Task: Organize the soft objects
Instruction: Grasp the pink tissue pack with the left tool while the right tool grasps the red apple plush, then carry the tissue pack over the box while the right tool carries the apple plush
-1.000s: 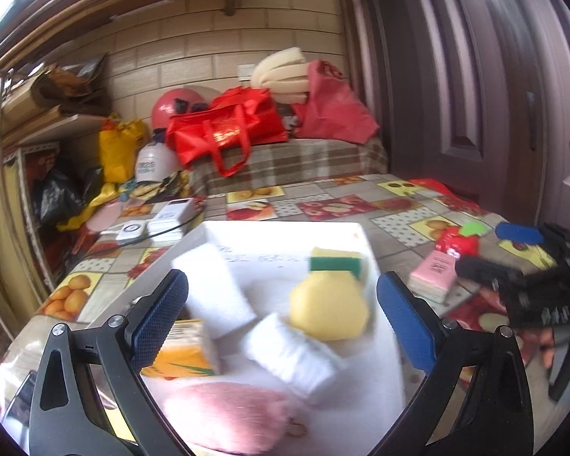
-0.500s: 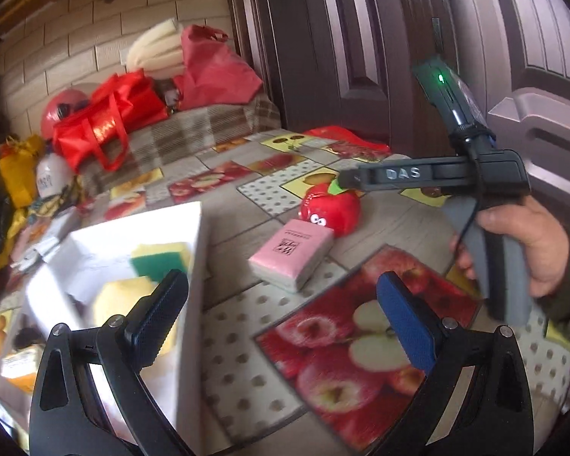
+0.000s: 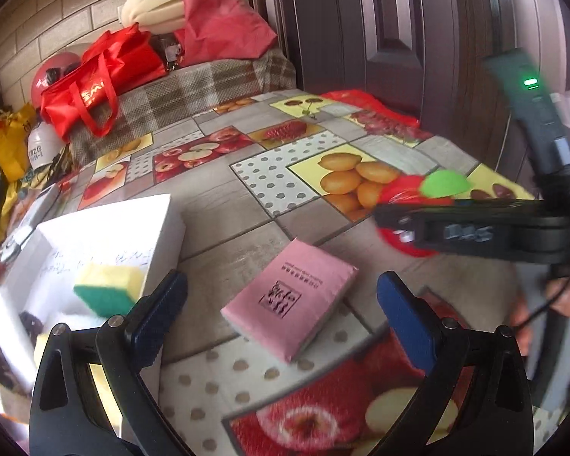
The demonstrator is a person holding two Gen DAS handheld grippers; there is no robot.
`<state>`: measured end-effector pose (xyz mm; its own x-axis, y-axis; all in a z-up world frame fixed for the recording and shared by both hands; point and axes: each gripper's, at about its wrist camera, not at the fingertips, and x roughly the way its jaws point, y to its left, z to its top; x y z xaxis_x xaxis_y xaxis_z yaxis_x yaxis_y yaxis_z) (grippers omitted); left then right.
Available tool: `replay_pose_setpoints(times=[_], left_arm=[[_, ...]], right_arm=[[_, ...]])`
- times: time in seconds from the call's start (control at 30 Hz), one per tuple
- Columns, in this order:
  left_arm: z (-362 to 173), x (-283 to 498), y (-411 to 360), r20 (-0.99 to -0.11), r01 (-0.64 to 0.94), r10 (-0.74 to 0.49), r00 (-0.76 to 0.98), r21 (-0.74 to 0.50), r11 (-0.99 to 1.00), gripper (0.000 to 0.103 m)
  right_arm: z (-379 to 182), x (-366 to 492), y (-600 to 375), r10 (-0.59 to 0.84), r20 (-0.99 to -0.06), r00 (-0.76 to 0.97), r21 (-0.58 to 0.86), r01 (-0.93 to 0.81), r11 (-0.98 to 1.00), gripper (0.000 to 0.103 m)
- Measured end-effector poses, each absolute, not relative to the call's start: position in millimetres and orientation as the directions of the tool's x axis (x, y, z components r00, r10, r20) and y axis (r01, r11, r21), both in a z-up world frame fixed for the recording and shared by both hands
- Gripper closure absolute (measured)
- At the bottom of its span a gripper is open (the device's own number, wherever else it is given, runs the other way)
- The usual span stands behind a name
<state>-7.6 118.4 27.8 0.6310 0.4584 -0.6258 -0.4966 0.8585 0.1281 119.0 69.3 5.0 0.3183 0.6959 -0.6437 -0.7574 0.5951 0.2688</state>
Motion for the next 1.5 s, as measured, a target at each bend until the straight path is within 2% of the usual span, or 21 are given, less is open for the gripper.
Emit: replay_pose_setpoints(times=[0.17,0.3,0.37,0.4,0.5,0.6,0.7,0.87,1.13,1.5], left_arm=[[18.2,16.4,127.2,-0.676,-0.477,0.454,0.580,0.169,0.862,0.003],[5.4,29.7,136.7,-0.758,-0.423,0.361,0.544,0.124,0.898,0.003],[4.9,27.9,135.7,-0.759,-0.413,0.338,0.556,0.101,0.905,0.003],[4.4,26.2,134.4,-0.761,-0.409,0.330,0.559,0.094,0.908,0.006],[7.1,20.7,125.2,-0.743,-0.396,0.336,0.578,0.104,0.912,0.040],[7.7,18.6,118.9,-0.737,-0.378,0.331,0.590,0.110,0.919,0.048],[10.1,16.1,113.5,-0.720,-0.368,0.340,0.605,0.126,0.921,0.050],[23.6,-1.1,93.4,-0.609,-0.357,0.391,0.690,0.184,0.916,0.050],[44.7,-52.3,80.0,-0.487,-0.369,0.366,0.793,0.093,0.925,0.050],[54.1,-102.5,68.7,-0.412,-0.397,0.387,0.825,0.065,0.915,0.050]], right_arm=[[3.5,134.1,56.2,0.751,-0.601,0.272,0.387,-0.723,0.572,0.043],[4.5,138.6,54.7,0.770,-0.586,0.253,0.423,-0.715,0.557,0.043],[4.9,139.1,53.0,0.776,-0.580,0.248,0.434,-0.712,0.552,0.043],[5.4,138.5,51.9,0.777,-0.579,0.247,0.436,-0.712,0.550,0.043],[5.1,138.9,51.2,0.780,-0.576,0.244,0.441,-0.711,0.548,0.042],[5.0,138.2,51.0,0.780,-0.576,0.245,0.441,-0.710,0.549,0.042],[5.4,138.1,51.8,0.780,-0.576,0.246,0.441,-0.710,0.549,0.042],[7.3,139.5,48.4,0.785,-0.566,0.251,0.451,-0.703,0.550,0.042],[11.8,130.2,36.0,0.791,-0.532,0.302,0.437,-0.703,0.562,0.042],[27.4,64.0,25.7,0.818,-0.448,0.361,0.290,-0.807,0.515,0.042]])
